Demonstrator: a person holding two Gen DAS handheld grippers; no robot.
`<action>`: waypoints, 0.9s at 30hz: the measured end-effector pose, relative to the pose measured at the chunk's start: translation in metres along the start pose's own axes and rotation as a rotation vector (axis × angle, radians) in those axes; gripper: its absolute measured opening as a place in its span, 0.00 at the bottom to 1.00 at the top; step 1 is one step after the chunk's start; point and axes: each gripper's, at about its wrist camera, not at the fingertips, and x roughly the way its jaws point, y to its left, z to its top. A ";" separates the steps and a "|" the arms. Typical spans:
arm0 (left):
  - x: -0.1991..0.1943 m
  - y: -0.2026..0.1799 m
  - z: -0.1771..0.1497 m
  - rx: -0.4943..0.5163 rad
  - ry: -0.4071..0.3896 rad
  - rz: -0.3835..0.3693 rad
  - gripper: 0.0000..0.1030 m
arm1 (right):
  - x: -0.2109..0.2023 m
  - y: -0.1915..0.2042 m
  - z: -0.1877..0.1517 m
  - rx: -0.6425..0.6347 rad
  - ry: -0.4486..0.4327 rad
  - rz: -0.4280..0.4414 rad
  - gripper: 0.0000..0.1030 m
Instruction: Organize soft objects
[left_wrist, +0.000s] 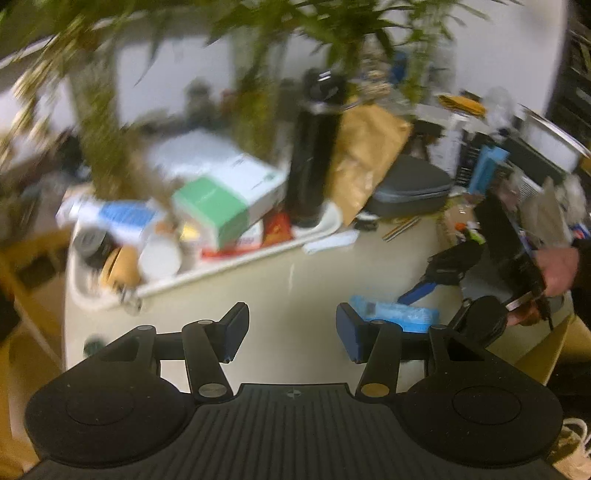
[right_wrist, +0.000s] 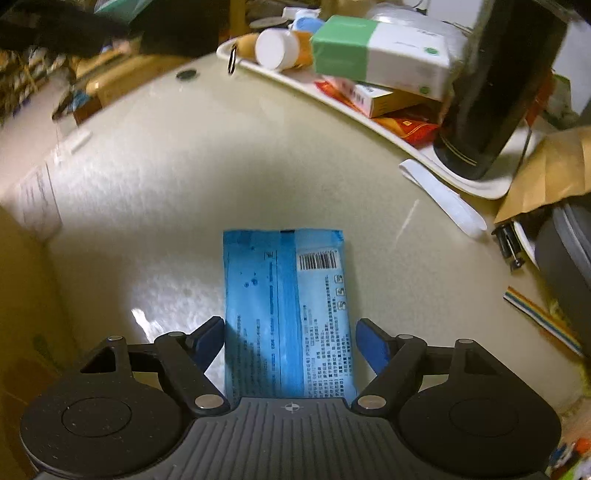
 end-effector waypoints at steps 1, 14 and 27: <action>0.003 -0.003 0.004 0.032 -0.011 -0.014 0.50 | 0.000 0.001 -0.002 -0.005 -0.006 0.001 0.74; 0.107 -0.042 0.004 0.465 -0.085 -0.004 0.59 | -0.038 -0.013 -0.020 0.055 -0.022 -0.002 0.63; 0.196 -0.081 -0.011 0.925 -0.237 0.031 0.57 | -0.083 -0.036 -0.045 0.164 -0.100 -0.044 0.63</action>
